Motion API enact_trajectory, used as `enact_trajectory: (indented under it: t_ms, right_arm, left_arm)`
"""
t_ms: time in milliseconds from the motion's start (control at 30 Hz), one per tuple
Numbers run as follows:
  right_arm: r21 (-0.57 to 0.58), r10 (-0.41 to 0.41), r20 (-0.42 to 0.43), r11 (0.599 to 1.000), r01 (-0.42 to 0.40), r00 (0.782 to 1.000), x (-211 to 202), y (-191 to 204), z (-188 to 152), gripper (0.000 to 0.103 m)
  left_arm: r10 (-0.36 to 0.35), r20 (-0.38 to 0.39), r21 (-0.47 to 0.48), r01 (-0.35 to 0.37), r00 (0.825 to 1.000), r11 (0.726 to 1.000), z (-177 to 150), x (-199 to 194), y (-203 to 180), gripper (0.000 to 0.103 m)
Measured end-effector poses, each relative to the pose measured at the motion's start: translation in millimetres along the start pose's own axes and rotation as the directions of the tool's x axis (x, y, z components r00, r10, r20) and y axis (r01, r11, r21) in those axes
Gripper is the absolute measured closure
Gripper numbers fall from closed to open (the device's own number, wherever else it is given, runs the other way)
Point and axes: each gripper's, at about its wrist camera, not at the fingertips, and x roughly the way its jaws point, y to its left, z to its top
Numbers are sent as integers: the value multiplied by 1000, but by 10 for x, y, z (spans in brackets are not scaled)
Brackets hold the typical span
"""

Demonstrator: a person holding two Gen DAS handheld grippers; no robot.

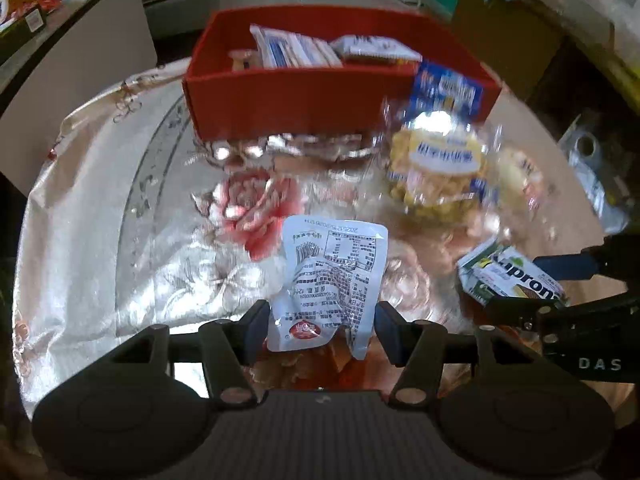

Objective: Organize snacks
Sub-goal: 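Lift both held snacks up off the table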

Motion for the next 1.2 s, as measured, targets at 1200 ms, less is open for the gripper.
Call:
enact_trajectory:
  t_ms: [1200]
  right_arm:
    - [26,-33,-60,999,35,998,316,-16,71,18]
  left_arm:
    - [17,-65,26,-15,998,1000,-20,195,-65,53]
